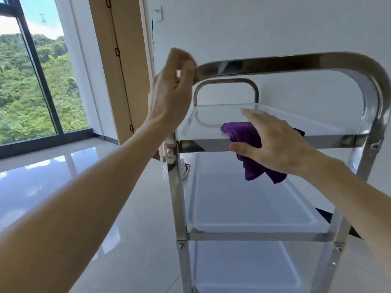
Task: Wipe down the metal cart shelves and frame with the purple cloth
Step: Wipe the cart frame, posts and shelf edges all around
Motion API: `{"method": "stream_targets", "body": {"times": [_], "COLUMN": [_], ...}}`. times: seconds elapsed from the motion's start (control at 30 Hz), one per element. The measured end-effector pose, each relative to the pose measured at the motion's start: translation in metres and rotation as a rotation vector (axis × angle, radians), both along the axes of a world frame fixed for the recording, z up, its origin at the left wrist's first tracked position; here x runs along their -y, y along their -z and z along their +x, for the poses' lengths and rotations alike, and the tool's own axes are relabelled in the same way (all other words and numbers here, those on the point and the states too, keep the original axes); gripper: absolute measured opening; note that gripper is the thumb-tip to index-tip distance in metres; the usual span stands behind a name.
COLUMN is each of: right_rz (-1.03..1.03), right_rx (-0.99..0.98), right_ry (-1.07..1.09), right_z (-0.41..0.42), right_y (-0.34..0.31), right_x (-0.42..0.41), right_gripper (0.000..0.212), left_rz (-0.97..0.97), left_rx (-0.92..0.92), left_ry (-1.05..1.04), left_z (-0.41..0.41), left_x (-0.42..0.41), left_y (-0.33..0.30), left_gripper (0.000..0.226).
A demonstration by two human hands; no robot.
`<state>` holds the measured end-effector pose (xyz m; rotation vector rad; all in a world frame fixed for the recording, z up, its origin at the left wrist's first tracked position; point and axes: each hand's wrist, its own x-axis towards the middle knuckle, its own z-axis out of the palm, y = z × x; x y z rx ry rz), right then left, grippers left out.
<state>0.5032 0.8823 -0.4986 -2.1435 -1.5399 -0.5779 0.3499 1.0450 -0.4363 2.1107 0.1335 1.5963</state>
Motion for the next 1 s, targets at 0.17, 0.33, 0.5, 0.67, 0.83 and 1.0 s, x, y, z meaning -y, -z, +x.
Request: {"method": "stream_targets", "body": {"times": [0.17, 0.33, 0.5, 0.67, 0.83, 1.0], "right_rz": [-0.078, -0.092, -0.096, 0.028, 0.177, 0.067], "right_rx": [0.299, 0.411, 0.479, 0.477, 0.441, 0.423], "right_ry": [0.141, 0.036, -0.042, 0.057, 0.276, 0.311], "right_z": [-0.018, -0.063, -0.059, 0.009, 0.056, 0.020], "right_y": [0.009, 0.011, 0.012, 0.023, 0.036, 0.029], "right_x": [-0.010, -0.064, -0.068, 0.005, 0.061, 0.027], "right_gripper": [0.084, 0.074, 0.084, 0.073, 0.078, 0.084], "left_rz": [0.063, 0.049, 0.031, 0.035, 0.034, 0.050], "left_rx": [-0.094, -0.036, -0.019, -0.002, 0.013, 0.027], "left_ry": [-0.197, -0.255, -0.153, -0.123, -0.205, -0.324], "left_z": [0.007, 0.012, 0.005, 0.004, 0.008, 0.012], "left_x": [0.014, 0.016, 0.000, -0.004, 0.000, 0.007], "left_y": [0.000, 0.000, 0.002, 0.002, 0.003, 0.004], "left_gripper": [0.033, 0.034, 0.034, 0.034, 0.035, 0.038]}}
